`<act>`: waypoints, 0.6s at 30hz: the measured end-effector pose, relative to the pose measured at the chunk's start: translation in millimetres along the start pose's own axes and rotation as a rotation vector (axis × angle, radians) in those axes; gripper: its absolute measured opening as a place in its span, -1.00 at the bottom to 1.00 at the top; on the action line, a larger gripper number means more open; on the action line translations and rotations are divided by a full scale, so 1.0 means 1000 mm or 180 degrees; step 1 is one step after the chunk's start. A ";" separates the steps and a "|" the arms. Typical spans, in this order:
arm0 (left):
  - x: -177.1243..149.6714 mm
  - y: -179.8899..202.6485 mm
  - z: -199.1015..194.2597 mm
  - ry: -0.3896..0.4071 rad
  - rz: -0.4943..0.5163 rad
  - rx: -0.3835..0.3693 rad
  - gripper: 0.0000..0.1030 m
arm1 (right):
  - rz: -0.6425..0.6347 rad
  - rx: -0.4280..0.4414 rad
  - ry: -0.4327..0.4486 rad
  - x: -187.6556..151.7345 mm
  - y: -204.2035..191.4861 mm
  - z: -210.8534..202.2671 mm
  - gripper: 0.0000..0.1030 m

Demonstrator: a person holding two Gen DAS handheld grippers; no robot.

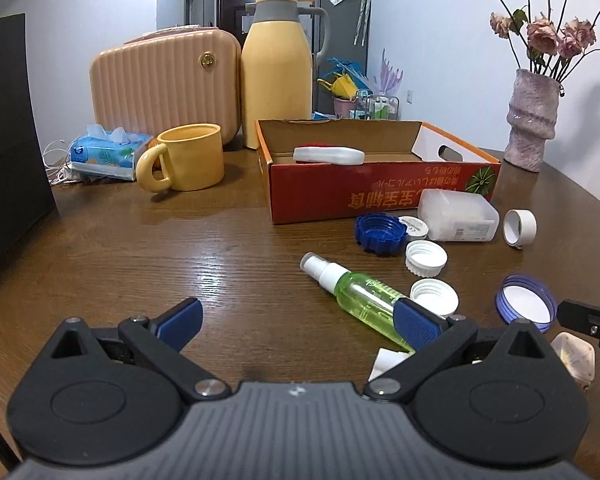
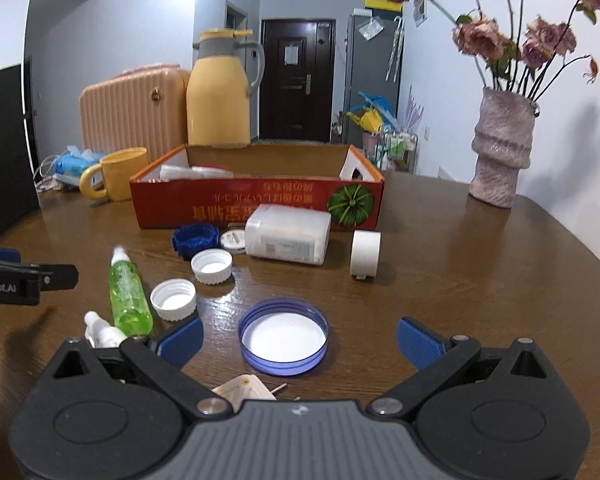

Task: Organize rigid objects
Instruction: 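Move both tools back toward the remaining items on the table, then grasp the green spray bottle with the left tool while the right tool grasps the blue-rimmed lid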

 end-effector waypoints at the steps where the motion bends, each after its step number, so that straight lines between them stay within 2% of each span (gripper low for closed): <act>1: 0.000 0.000 0.001 -0.0001 0.0002 0.0005 1.00 | -0.0015 0.0008 -0.0049 0.000 0.000 0.005 1.00; 6: 0.003 -0.002 0.007 0.0031 -0.0024 0.0006 1.00 | -0.0092 0.0118 -0.0304 0.001 -0.003 0.032 0.93; 12: 0.001 -0.009 0.019 -0.0053 -0.0083 0.0045 1.00 | -0.0198 0.0226 -0.0511 0.002 -0.008 0.056 0.71; 18: -0.002 -0.012 0.026 -0.0133 -0.0131 0.0017 1.00 | -0.0147 0.0416 -0.0545 0.003 -0.006 0.069 0.27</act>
Point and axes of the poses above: each gripper's, at about its wrist camera, not at the fingertips, and z roughly the way its jaws point, y to its right, x to its top, the point moved 6 cm from there along z, roughly the way its jaws point, and after that the axes turned 9 degrees about -z, right-handed, at the moved point
